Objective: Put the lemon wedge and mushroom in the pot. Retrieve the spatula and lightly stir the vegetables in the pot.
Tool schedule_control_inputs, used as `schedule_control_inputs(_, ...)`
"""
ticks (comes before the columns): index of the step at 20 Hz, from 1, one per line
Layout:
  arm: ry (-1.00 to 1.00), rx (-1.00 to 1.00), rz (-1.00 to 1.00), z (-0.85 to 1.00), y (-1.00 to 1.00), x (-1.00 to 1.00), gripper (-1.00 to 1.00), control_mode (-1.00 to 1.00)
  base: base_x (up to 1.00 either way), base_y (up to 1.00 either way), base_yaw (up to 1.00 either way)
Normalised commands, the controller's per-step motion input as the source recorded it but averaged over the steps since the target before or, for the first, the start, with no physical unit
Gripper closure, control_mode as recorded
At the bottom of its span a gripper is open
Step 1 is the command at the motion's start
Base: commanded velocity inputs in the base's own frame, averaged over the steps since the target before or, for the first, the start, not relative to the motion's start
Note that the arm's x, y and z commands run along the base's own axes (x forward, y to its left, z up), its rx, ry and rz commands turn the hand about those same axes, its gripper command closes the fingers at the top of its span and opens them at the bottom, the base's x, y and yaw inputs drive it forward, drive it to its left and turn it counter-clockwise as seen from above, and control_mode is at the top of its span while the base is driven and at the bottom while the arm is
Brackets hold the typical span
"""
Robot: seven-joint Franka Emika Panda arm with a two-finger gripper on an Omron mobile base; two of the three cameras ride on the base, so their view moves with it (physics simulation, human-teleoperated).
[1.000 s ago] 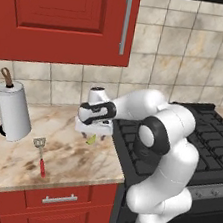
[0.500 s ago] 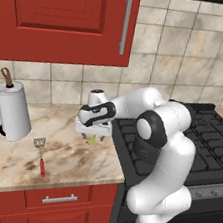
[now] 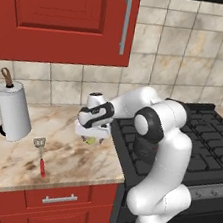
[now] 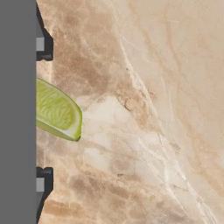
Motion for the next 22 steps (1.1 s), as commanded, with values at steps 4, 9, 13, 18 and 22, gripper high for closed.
schedule_control_inputs(4, 0.02, 0.0, 0.0, -0.11, 0.03, 0.0, -1.0, -1.0, 0.0, 0.0, 0.0)
schedule_control_inputs(9, 0.04, 0.0, 0.0, -0.07, 0.08, 0.0, -1.0, -1.0, 0.0, 0.0, 0.0)
schedule_control_inputs(13, 0.06, 0.0, 0.0, -0.05, 0.08, 0.0, 1.0, -1.0, 0.0, 0.0, 0.0)
schedule_control_inputs(18, 0.09, 0.0, 0.0, -0.01, 0.01, 0.0, 1.0, -1.0, 0.0, 0.0, 0.0)
schedule_control_inputs(22, 0.04, 0.0, 0.0, -0.06, -0.01, 0.0, 1.0, -1.0, 0.0, 0.0, 0.0)
